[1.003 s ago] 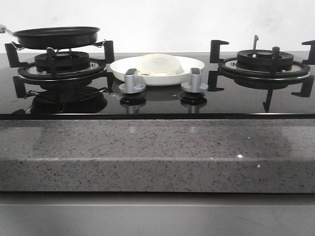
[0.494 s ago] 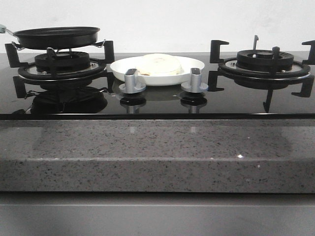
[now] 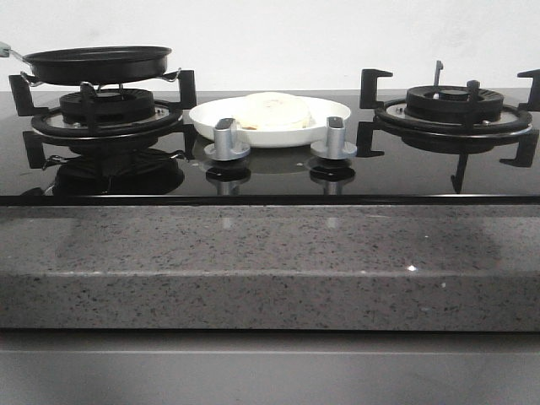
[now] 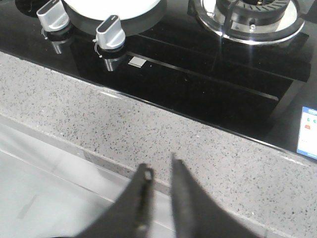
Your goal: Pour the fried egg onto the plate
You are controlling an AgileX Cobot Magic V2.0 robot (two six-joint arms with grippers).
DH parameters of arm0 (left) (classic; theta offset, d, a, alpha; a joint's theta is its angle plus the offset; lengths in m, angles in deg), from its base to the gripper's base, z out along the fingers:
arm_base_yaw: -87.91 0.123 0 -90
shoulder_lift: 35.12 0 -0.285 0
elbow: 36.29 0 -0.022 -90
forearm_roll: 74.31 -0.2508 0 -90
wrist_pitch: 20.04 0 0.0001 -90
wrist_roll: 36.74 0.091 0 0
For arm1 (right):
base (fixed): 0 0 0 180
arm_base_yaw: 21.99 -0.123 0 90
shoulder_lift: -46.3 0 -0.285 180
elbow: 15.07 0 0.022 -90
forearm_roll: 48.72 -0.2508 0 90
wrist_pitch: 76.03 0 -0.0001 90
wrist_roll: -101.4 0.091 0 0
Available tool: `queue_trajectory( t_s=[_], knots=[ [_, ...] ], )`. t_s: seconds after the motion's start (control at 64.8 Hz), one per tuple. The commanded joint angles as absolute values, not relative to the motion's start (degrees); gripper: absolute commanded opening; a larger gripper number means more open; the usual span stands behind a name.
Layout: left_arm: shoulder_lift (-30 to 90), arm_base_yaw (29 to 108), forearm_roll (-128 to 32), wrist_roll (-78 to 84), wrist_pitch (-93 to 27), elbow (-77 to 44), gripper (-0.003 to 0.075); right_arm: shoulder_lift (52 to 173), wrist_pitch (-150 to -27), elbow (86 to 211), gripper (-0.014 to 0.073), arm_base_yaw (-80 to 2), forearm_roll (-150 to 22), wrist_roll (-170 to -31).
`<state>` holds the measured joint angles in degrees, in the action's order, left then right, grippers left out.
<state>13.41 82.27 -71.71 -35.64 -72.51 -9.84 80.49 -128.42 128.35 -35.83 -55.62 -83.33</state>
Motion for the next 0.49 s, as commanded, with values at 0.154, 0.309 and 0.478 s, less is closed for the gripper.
queue_trajectory(
  t_s=[0.154,0.309,0.478],
  knots=[
    [13.4,81.9,-71.0,-36.1,-69.0,-11.3,-0.0019,80.7,-124.7,129.6,-0.0067,-36.0,-54.9,-83.8],
    [13.4,81.9,-71.0,-36.1,-69.0,-11.3,-0.0019,80.7,-126.2,129.6,-0.0067,-36.0,-54.9,-83.8],
    [13.4,81.9,-71.0,-36.1,-69.0,-11.3,-0.0019,80.7,-126.2,129.6,-0.0067,-36.0,-54.9,-83.8]
  ],
)
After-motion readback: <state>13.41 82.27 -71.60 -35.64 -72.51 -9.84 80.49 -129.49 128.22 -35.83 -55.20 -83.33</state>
